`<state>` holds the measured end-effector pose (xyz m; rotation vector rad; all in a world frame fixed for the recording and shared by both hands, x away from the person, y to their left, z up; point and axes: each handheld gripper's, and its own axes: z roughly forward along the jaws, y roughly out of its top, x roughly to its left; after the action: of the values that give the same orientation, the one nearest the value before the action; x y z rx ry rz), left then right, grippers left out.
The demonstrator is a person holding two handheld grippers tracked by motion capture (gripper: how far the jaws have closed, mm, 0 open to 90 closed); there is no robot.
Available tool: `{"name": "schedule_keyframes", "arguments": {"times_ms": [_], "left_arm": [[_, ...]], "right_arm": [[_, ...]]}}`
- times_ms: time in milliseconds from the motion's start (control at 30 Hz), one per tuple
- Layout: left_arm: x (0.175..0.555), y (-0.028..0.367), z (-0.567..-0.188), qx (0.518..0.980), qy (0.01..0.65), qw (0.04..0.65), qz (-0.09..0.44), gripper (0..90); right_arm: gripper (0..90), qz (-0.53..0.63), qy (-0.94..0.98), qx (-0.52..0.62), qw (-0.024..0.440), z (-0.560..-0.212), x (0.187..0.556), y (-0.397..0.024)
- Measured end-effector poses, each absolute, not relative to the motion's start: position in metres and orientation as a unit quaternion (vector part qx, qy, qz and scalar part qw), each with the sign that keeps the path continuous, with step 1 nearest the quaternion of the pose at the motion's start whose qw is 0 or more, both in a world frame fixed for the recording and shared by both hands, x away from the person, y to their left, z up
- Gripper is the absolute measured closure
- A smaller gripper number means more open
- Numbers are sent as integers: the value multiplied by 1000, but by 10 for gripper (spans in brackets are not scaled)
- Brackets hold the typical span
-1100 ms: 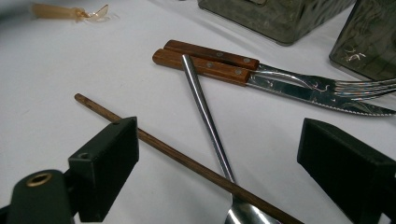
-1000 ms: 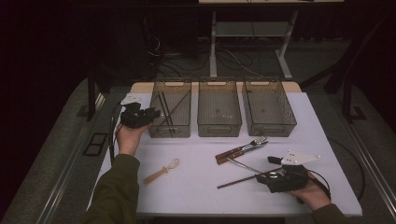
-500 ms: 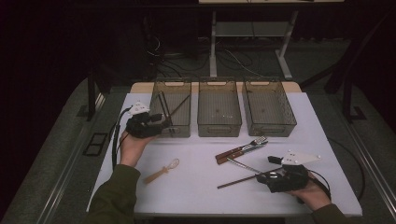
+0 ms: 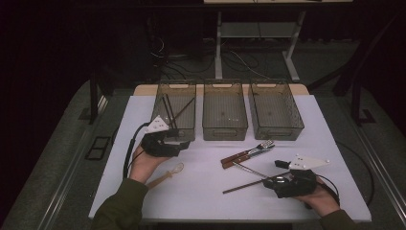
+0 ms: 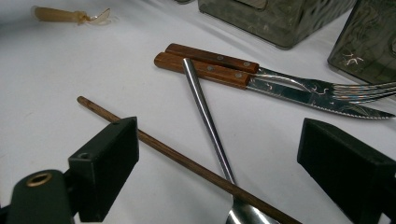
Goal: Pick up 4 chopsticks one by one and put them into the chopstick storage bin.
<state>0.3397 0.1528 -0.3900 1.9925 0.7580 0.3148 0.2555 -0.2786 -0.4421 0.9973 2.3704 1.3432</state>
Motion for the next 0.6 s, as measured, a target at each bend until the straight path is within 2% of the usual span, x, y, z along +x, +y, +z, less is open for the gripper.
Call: {"name": "schedule_keyframes", "arguments": {"times_ms": [600], "left_arm": [[303,100,-407,846,240,470,70,305]], "right_arm": [[124,460,810,342,121,-442,256,-278]]}}
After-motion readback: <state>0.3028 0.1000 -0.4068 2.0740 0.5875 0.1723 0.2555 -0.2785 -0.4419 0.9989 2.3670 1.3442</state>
